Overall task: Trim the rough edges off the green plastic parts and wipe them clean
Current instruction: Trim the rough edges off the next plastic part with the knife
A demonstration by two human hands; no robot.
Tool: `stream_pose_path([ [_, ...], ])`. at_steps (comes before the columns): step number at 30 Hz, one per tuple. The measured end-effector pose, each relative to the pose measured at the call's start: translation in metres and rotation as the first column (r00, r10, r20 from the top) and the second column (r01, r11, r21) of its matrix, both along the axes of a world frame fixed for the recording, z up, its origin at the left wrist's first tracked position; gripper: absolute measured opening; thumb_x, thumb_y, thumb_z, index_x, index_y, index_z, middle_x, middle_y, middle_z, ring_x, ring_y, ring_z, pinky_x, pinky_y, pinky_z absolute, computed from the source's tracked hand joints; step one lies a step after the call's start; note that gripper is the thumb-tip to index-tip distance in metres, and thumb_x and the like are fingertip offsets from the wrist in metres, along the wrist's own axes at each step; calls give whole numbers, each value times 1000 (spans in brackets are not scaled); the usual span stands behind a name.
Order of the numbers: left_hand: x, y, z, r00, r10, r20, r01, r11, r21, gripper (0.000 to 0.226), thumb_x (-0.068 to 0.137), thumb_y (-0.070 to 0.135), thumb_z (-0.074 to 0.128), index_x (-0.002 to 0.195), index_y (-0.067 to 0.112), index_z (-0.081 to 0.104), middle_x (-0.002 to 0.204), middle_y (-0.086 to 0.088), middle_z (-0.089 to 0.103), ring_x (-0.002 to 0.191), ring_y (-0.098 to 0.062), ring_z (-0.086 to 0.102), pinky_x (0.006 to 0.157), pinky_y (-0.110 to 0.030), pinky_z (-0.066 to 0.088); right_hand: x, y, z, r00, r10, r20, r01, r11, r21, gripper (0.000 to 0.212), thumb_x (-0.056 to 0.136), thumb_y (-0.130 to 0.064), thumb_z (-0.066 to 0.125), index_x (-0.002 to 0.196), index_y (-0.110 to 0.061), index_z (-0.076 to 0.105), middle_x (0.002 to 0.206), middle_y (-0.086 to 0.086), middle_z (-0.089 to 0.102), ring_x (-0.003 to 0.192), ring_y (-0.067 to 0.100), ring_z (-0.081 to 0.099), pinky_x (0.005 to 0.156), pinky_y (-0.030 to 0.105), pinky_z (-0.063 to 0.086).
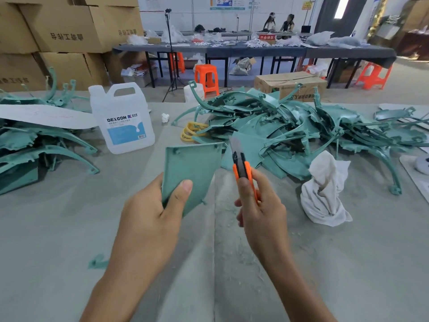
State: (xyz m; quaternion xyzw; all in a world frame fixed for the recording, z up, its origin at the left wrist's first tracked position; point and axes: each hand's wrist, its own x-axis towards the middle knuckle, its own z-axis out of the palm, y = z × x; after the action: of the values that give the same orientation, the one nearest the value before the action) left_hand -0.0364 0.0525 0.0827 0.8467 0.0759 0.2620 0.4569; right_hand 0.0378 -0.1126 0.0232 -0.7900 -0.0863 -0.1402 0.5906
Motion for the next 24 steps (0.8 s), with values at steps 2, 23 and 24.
stream_pose_path([
  [2,3,-1,2,999,-24,-43,23,999,-31,16,86,57,46,87,52,61,69,24,65,66,0,60,56,-30,42,-20,10,15,992,43,117,-44,999,2,26,101,-59,44,124,-60,54,79,-9,67,66,15,66,61,48,57],
  [23,-15,-4,20,990,-129,63,140,964,-227,18,86,52,55,94,49,70,79,21,74,62,10,60,52,-9,45,37,-23,14,979,59,-197,-32,990,135,17,104,-39,49,95,-36,64,72,-2,59,53,17,54,49,37,49],
  [24,-14,-4,18,989,-138,42,144,960,-240,20,83,54,54,94,49,71,79,19,74,61,9,60,52,-9,45,35,-23,22,976,104,-190,-65,978,199,18,104,-37,50,93,-34,63,71,-3,59,52,15,53,48,34,48],
])
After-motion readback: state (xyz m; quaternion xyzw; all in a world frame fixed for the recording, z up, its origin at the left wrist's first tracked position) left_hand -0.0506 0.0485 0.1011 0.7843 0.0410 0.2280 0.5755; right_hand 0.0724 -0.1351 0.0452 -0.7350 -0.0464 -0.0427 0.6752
